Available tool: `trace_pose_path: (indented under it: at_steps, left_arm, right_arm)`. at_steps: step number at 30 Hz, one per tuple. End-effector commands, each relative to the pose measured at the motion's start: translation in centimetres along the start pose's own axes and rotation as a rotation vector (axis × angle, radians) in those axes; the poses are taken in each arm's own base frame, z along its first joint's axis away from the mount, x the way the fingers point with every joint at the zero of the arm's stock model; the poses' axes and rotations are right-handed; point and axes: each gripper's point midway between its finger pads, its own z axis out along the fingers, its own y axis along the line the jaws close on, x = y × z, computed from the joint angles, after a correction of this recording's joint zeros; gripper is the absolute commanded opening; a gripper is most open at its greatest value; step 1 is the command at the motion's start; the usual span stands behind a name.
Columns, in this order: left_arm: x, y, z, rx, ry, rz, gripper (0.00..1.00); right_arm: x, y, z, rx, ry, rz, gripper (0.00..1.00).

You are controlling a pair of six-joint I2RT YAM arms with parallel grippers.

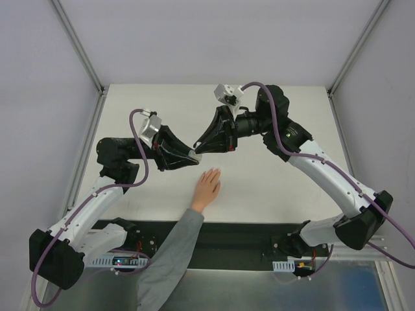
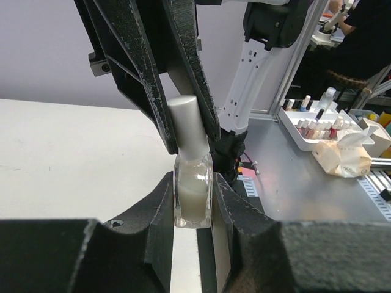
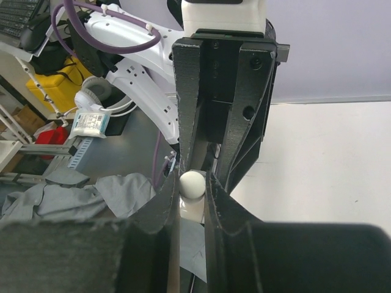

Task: Paint the nails

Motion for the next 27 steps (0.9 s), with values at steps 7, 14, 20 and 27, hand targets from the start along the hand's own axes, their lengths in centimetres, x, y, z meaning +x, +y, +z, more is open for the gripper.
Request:
trace_pose_path:
  at_steps: [7,14,20,27]
  left_arm:
    - [-2.3,-1.7,0.5,0.067,-0.040,0.075,0.00]
    - [-3.4,-2.4,0.8,0.130,-0.073,0.002,0.00]
    - [-3.3,-2.3,0.8,0.127,-0.071,-0.042,0.00]
    - [-3.5,-2.6,0.7,0.108,-0.075,-0.006,0.00]
  right_arm:
    - [-1.0,0.7,0.7,-0.126,-0.016,-0.167,0.00]
    - [-0.1,1.2,0.7,-0.181,0.019,-0.302,0.01]
    - [0.5,1.8,0.8,-0.244,0.035,-0.323,0.00]
    - [1.7,1.5,1.4,-0.247,0.052,-0.312,0.00]
